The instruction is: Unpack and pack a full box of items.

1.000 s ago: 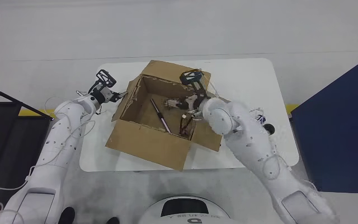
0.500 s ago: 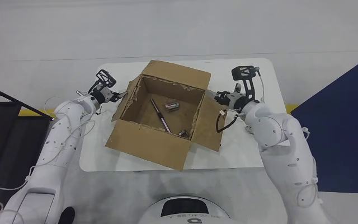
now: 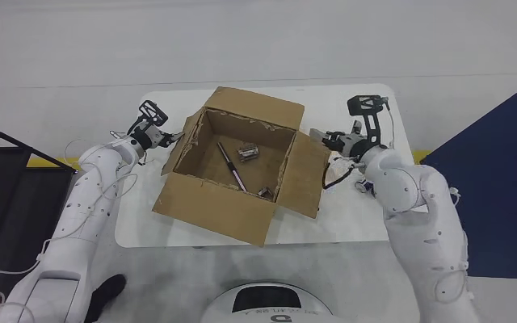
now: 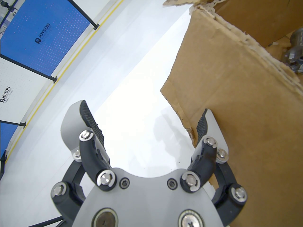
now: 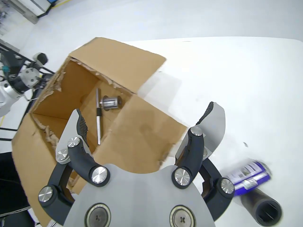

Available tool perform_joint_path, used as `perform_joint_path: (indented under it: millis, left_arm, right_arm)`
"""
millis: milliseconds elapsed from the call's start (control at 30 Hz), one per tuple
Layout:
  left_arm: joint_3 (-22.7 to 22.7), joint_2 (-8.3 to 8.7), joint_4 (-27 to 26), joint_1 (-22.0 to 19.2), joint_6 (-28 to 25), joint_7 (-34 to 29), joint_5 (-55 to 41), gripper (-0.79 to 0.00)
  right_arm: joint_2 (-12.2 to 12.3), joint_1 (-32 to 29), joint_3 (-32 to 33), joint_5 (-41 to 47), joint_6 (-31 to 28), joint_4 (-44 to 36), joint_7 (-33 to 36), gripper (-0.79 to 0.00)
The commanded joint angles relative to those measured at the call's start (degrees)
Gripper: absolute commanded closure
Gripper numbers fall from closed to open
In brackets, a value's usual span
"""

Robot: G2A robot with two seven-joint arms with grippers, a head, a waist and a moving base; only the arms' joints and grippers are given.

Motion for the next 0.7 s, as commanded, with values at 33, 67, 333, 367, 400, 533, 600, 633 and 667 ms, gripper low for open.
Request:
perform_joint_path:
  millis: [33, 67, 333, 367, 400, 533, 600, 633, 667]
  left_arm:
    - [0.0, 0.00, 0.0, 0.0, 0.0, 0.0, 0.0, -0.785]
    - [0.0, 0.00, 0.0, 0.0, 0.0, 0.0, 0.0, -0.785]
    - [0.0, 0.00, 0.0, 0.0, 0.0, 0.0, 0.0, -0.785]
    - [0.0, 0.00, 0.0, 0.0, 0.0, 0.0, 0.0, -0.785]
    - [0.0, 0.00, 0.0, 0.0, 0.0, 0.0, 0.0, -0.785]
    - [0.0, 0.00, 0.0, 0.0, 0.0, 0.0, 0.0, -0.785]
    - [0.0, 0.00, 0.0, 0.0, 0.0, 0.0, 0.0, -0.785]
    - [0.0, 0.00, 0.0, 0.0, 0.0, 0.0, 0.0, -0.785]
    - [0.0, 0.00, 0.0, 0.0, 0.0, 0.0, 0.0, -0.785]
  right_arm:
    - [0.2, -1.5, 3.0, -2.5, 5.6, 0.1, 3.9, -0.785]
    - [0.4, -2.3, 3.7, -3.8, 6.7, 0.3, 5.4, -0.785]
    - [0.2, 0.6, 3.1, -11.2, 20.4, 8.0, 17.3, -0.785]
    - [0.2, 1.5, 2.5, -12.0, 21.7, 8.8, 17.9, -0.785]
    - [0.1, 2.3, 2.0, -12.6, 23.2, 9.6, 18.5, -0.785]
    - [-0.5, 4.2, 0.5, -11.6, 25.5, 10.8, 18.5, -0.785]
    - [-0.7, 4.6, 0.1, -11.0, 25.9, 11.5, 18.0, -0.785]
    - [-0.8, 4.8, -0.3, -10.7, 26.3, 12.3, 17.6, -0.785]
    - [-1.0, 5.1, -0.8, -10.6, 26.6, 13.2, 17.3, -0.785]
